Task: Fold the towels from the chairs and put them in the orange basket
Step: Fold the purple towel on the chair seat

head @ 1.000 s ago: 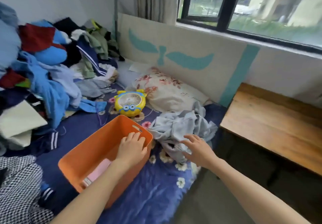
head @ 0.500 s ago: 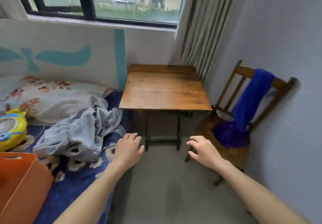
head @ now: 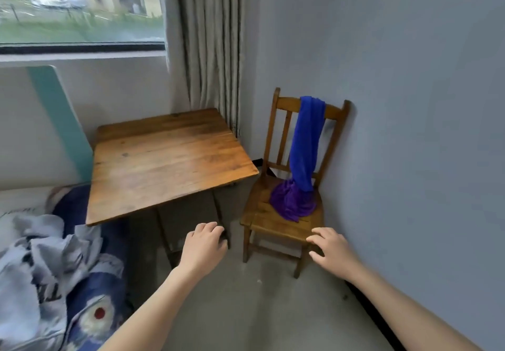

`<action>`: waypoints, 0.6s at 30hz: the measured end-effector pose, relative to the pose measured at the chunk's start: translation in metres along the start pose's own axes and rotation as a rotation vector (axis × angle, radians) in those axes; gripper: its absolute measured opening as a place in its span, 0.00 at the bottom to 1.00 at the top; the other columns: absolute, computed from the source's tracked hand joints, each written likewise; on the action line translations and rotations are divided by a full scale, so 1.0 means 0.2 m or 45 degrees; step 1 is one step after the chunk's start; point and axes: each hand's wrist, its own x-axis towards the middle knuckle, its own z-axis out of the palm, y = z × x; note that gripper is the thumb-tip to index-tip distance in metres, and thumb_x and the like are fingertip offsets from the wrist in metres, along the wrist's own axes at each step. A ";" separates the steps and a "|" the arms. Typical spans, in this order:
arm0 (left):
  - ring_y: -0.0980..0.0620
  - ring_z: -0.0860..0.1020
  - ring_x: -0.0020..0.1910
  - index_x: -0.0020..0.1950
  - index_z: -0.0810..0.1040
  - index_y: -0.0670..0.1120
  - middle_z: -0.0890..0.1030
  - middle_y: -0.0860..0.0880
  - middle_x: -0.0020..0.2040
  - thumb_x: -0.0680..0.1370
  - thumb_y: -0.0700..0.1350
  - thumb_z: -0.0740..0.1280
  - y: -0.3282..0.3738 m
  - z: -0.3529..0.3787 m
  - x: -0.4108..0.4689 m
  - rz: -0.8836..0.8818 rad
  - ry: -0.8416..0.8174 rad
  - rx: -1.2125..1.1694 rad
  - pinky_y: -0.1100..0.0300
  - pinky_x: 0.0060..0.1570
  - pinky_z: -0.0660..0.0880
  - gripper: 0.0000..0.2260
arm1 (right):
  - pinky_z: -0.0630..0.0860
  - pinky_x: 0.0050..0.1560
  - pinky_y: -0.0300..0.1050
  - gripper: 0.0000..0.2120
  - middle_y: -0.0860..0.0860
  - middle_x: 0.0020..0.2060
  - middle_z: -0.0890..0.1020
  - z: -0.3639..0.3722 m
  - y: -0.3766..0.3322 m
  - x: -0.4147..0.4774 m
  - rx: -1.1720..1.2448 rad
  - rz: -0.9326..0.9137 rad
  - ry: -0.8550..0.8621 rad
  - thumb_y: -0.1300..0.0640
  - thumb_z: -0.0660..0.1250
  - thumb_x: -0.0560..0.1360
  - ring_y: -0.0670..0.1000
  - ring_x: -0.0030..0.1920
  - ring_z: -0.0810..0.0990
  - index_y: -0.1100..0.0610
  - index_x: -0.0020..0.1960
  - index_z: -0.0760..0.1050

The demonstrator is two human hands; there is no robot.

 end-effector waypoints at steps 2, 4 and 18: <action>0.48 0.64 0.69 0.66 0.72 0.48 0.70 0.51 0.68 0.80 0.49 0.56 -0.02 -0.01 0.10 0.041 -0.001 -0.051 0.55 0.62 0.64 0.16 | 0.63 0.66 0.44 0.22 0.51 0.69 0.68 -0.03 0.01 0.05 -0.050 0.052 -0.036 0.48 0.59 0.75 0.49 0.71 0.63 0.55 0.66 0.72; 0.48 0.64 0.69 0.67 0.72 0.47 0.70 0.51 0.69 0.80 0.49 0.56 -0.05 -0.02 0.23 0.087 0.020 -0.101 0.55 0.62 0.65 0.16 | 0.61 0.68 0.43 0.19 0.50 0.70 0.67 -0.07 0.04 0.13 -0.074 0.096 -0.002 0.51 0.60 0.77 0.48 0.72 0.61 0.54 0.67 0.71; 0.49 0.68 0.66 0.65 0.73 0.49 0.73 0.52 0.66 0.80 0.49 0.57 0.18 0.21 0.62 0.269 -0.193 -0.220 0.56 0.61 0.69 0.15 | 0.57 0.69 0.40 0.19 0.48 0.71 0.64 -0.07 0.20 0.22 -0.076 0.348 -0.042 0.52 0.58 0.79 0.47 0.72 0.59 0.52 0.69 0.67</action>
